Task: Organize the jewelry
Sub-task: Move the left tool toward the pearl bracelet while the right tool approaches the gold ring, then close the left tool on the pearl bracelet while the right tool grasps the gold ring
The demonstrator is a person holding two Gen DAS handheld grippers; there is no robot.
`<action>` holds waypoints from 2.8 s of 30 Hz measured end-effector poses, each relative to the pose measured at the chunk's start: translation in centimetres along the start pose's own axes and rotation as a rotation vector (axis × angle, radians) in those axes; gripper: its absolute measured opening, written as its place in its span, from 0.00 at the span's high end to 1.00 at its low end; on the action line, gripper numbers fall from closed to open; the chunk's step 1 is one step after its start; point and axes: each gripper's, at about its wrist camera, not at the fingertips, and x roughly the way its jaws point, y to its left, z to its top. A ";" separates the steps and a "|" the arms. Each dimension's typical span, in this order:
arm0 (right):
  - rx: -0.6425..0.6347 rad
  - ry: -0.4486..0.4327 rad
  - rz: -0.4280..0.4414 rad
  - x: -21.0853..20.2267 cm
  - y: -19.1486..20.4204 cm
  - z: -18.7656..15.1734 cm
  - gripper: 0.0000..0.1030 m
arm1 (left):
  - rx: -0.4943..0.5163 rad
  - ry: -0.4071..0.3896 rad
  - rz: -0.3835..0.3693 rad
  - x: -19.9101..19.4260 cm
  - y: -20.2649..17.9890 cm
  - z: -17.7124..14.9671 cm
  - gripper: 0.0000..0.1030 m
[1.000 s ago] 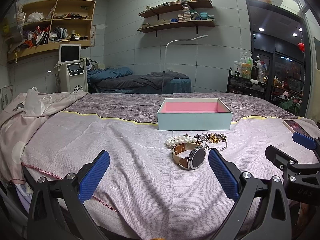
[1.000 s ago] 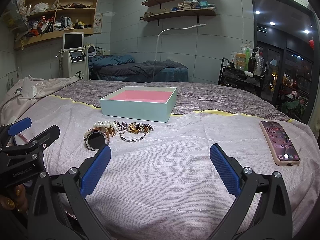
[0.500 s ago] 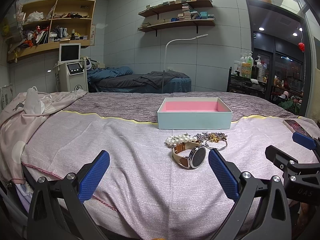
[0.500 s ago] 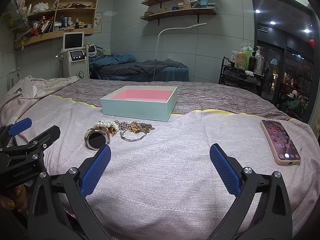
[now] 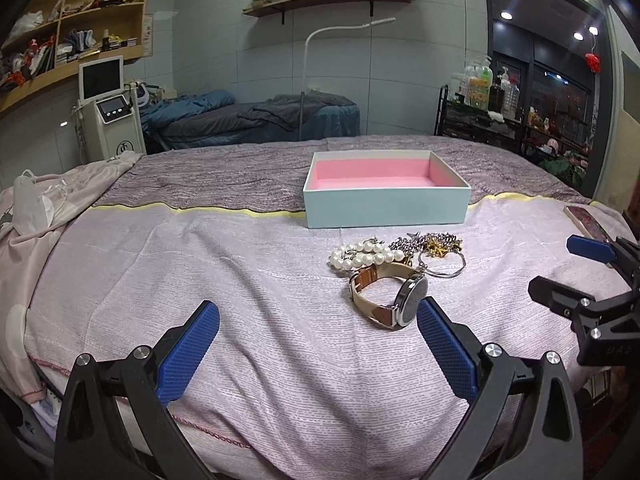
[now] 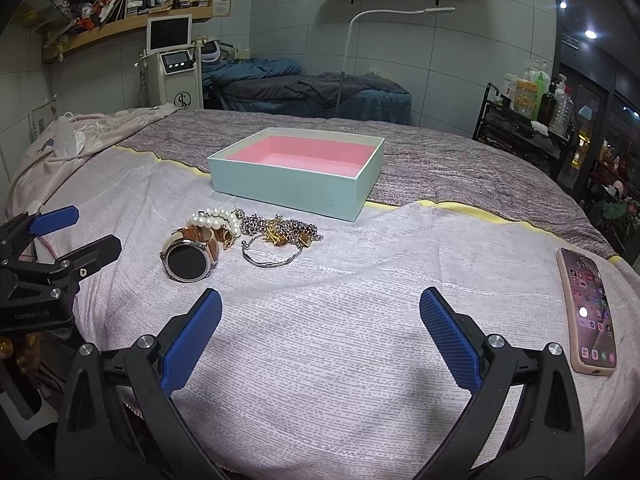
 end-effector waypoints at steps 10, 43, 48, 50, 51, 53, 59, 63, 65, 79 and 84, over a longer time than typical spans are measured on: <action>-0.070 0.147 0.104 4.4 -0.1 2.6 0.06 | 0.058 0.104 -0.200 3.0 0.9 1.5 0.08; -0.135 0.259 0.168 11.4 3.1 4.4 0.46 | -0.056 0.304 -0.385 10.0 2.8 5.3 0.37; -0.126 0.284 0.179 9.7 1.7 3.9 0.46 | -0.016 0.307 -0.398 10.9 1.1 6.1 0.25; -0.127 0.293 0.169 8.9 0.9 3.5 0.46 | 0.018 0.320 -0.391 11.2 0.4 6.4 0.19; -0.123 0.296 0.171 8.5 0.5 3.4 0.46 | 0.040 0.324 -0.381 11.4 -0.1 6.5 0.19; -0.113 0.304 0.195 7.9 -0.3 3.2 0.46 | 0.075 0.335 -0.379 11.9 -0.9 6.6 0.19; -0.092 0.313 0.164 6.5 -2.1 2.3 0.46 | 0.120 0.427 -0.368 13.8 -2.5 6.1 0.33; -0.066 0.302 0.160 5.9 -2.9 1.9 0.46 | 0.112 0.430 -0.378 13.7 -2.6 6.3 0.44; -0.054 0.298 0.160 5.8 -2.8 1.8 0.46 | 0.097 0.429 -0.377 13.6 -2.5 6.4 0.54; -0.035 0.275 0.209 5.5 -2.8 1.6 0.46 | 0.019 0.381 -0.420 12.1 -0.7 6.7 0.29; -0.031 0.264 0.205 5.3 -2.8 1.6 0.46 | -0.022 0.397 -0.412 12.8 0.5 7.2 0.37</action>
